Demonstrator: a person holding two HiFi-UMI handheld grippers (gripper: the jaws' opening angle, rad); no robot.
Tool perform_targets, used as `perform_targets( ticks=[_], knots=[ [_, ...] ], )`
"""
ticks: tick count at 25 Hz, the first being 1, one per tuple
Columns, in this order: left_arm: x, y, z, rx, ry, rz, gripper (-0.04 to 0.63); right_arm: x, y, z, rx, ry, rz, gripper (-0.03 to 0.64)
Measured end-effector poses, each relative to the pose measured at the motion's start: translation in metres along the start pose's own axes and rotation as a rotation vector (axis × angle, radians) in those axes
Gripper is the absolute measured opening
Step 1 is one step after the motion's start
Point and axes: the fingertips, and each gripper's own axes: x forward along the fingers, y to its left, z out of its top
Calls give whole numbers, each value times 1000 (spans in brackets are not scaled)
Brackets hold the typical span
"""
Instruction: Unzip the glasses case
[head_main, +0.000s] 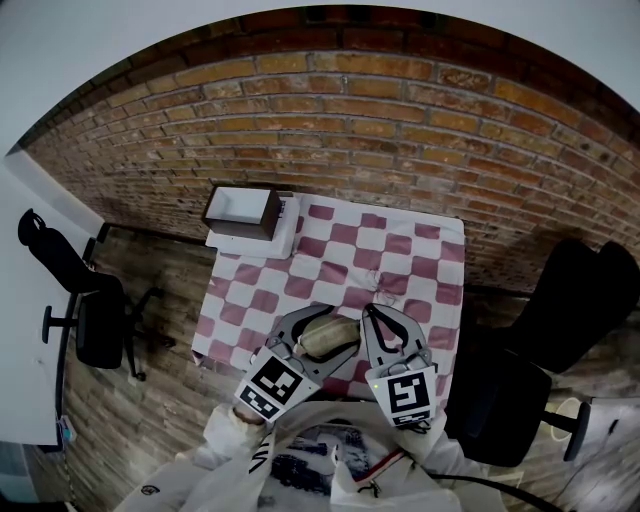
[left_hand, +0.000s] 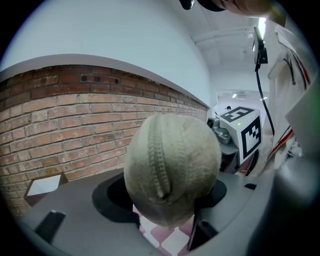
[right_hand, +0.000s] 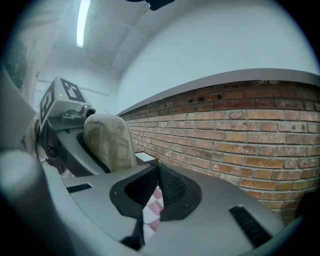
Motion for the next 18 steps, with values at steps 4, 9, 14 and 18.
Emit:
perform_targets(
  ticks=[4, 9, 14, 18],
  knots=[
    [2, -1, -5, 9, 20, -1, 296, -1, 1, 3, -12, -7, 0, 15],
    [6, -5, -16, 29, 51, 6, 296, -4, 4, 2, -4, -10, 3, 15],
    [9, -4, -23, 49, 84, 13, 296, -4, 5, 9, -28, -33, 9, 15],
    [11, -6, -27, 29, 84, 0, 296, -5, 6, 10, -20, -36, 7, 15]
  ],
)
